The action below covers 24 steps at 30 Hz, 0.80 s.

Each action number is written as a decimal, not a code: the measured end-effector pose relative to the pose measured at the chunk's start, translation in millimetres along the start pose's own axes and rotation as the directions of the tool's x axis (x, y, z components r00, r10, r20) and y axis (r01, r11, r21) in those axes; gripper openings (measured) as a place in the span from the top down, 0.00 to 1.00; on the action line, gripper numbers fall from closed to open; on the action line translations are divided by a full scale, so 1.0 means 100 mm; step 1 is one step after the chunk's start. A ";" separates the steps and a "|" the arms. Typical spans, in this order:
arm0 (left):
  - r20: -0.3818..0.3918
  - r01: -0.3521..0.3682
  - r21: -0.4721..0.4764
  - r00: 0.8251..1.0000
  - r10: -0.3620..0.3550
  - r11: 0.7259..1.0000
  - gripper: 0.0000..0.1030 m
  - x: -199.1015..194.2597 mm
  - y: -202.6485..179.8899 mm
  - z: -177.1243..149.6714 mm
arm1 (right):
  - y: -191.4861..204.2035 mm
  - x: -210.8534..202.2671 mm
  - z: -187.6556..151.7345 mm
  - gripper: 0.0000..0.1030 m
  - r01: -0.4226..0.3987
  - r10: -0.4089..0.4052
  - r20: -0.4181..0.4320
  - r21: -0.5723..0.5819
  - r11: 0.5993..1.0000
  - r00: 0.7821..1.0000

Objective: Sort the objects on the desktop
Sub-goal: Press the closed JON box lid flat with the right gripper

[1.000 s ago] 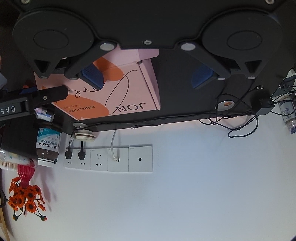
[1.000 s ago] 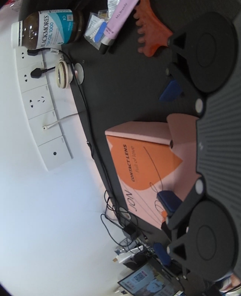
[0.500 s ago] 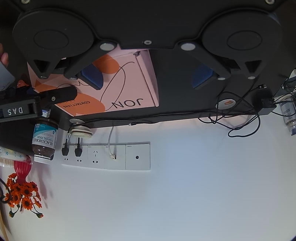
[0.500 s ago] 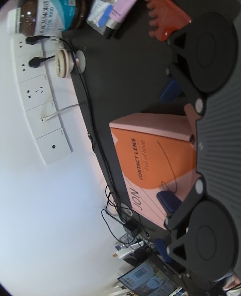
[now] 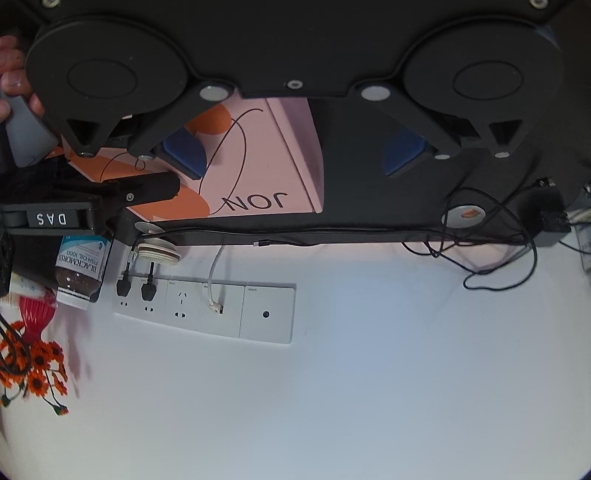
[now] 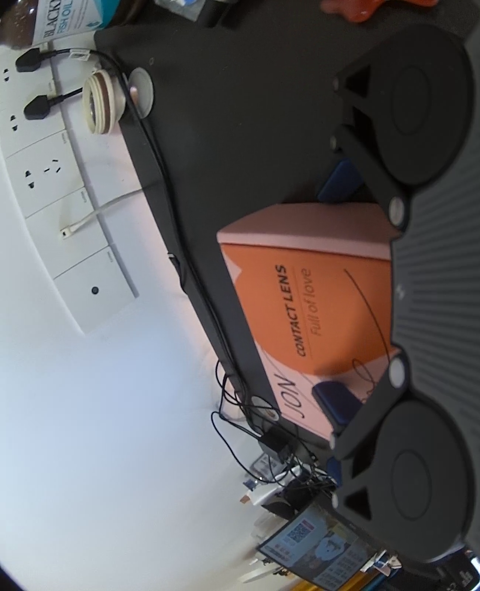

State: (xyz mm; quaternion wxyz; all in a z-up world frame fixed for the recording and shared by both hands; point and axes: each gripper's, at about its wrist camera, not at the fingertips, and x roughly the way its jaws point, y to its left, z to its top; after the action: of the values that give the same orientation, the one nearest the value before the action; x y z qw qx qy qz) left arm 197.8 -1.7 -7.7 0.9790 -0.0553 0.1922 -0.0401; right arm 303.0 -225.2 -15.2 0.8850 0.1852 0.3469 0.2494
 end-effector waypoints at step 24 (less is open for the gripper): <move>0.067 -0.172 0.058 0.983 0.168 0.983 0.00 0.25 -0.04 0.22 | 0.08 0.50 0.35 0.01 0.034 -0.034 0.044 -0.003 0.999 0.998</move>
State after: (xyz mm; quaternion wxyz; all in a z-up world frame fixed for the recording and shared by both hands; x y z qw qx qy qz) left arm 229.2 -6.2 3.5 0.9856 -0.0089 0.1644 0.0393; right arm 357.3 -195.3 -13.1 0.8968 0.1827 0.3302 0.2309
